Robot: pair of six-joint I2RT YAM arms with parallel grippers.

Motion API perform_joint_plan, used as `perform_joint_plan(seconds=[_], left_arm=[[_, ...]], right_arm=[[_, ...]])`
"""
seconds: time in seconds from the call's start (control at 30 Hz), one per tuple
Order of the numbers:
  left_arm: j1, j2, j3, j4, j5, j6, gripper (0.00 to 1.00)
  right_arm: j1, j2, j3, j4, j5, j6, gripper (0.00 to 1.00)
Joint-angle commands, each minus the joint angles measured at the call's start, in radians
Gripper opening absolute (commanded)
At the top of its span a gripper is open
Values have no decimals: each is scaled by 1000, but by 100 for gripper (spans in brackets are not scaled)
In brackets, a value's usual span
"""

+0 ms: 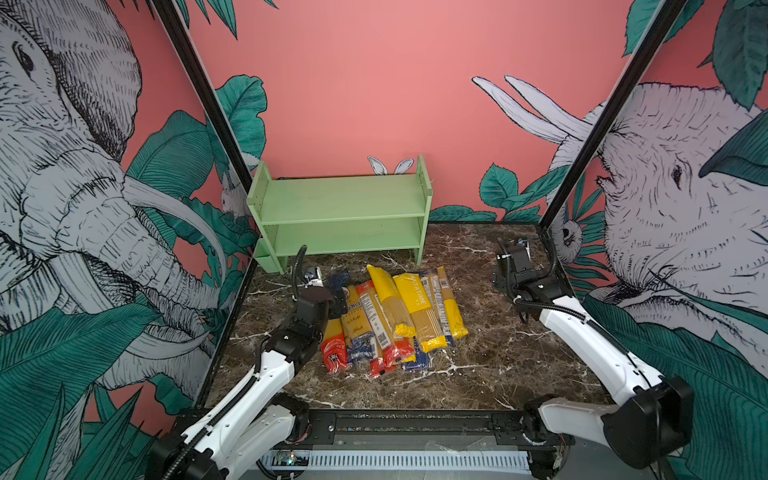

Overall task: Place and organize the pasta boxes and bags onto the shelf
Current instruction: 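Reach the left gripper down onto the yellow PASTATIME spaghetti bag while the right arm lifts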

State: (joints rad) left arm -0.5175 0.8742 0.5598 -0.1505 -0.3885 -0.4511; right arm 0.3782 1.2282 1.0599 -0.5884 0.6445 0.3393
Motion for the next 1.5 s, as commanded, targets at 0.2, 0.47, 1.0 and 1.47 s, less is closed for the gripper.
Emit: perform_joint_plan(seconds=[0.2,0.47,1.0,1.47], left_arm=[[-371,140,105,-152,-147,-259,93],[-499,370,243,-108,-107,-343,93],[-520,638,389,-108,-16,-430,93],[-519,800,444,-101,7,-486,92]], right_arm=[[80,-115,-24,-136,-71,95,99],[88,-238,-96,-175,-96,102,99],[87,-285,-135,-176,-157,83,99],[88,-305,-141,-179,-174,72,99]])
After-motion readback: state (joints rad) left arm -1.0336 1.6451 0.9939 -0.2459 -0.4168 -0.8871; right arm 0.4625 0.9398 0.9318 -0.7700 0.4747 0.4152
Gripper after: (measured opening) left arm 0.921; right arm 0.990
